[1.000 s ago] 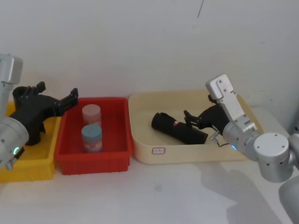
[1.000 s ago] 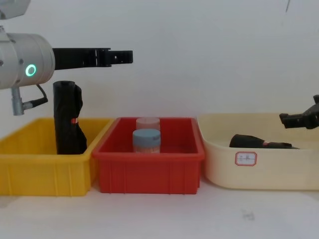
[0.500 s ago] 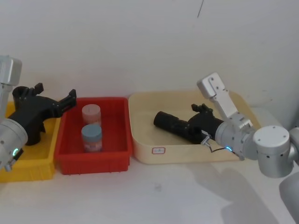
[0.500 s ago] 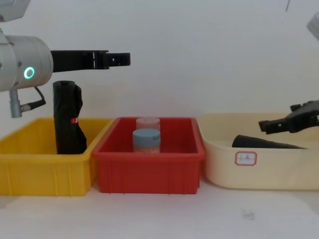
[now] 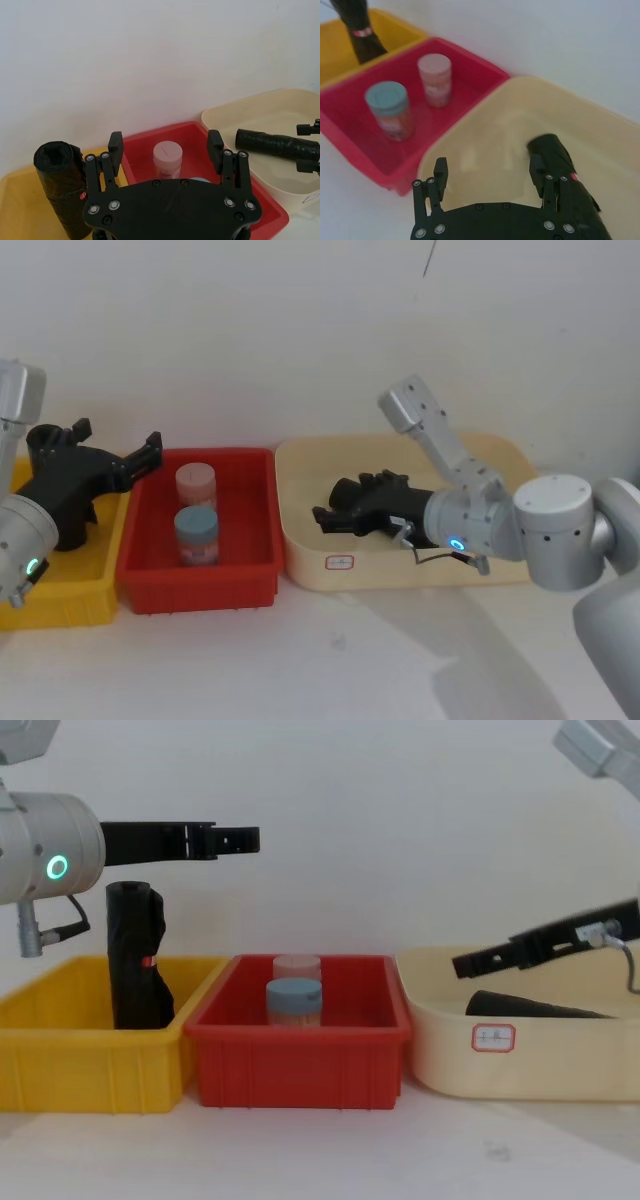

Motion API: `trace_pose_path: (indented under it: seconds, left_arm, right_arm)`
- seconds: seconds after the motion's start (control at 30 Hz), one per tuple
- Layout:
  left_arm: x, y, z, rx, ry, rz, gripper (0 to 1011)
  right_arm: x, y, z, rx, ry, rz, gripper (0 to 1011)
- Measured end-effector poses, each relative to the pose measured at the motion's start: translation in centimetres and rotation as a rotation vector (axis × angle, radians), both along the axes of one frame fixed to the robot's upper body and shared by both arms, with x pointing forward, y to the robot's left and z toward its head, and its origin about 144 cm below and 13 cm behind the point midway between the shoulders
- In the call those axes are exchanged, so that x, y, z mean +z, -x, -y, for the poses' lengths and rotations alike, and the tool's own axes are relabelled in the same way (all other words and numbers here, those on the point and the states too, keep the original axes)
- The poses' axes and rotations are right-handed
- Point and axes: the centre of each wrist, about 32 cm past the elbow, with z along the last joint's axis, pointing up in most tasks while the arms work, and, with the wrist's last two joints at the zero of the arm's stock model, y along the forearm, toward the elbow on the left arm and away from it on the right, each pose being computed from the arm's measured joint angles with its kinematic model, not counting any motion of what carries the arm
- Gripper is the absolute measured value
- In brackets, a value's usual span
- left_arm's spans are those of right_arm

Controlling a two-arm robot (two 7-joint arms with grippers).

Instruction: Pick up the garbage bag with the one hand and transfer it to the other hand.

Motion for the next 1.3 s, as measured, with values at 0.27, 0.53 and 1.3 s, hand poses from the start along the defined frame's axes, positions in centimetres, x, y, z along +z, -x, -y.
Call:
trace_pose_path:
  seconds: [0.27, 0.53, 1.3]
  left_arm:
    - [0.0, 0.0, 0.0, 0.001, 0.000, 0.000, 1001]
    - [0.0, 0.0, 0.0, 0.002, 0.000, -0.001, 1001]
    - [0.0, 0.0, 0.0, 0.001, 0.000, -0.001, 1001]
  right_arm:
    - [2.1, 0.2, -1.9, 0.040, -0.006, -0.001, 1000]
    - [3.2, 0.8, -3.3, 0.067, 0.003, 0.031, 1000]
    - [1.9, 1.0, -8.4, 0.111, 0.067, 0.047, 1000]
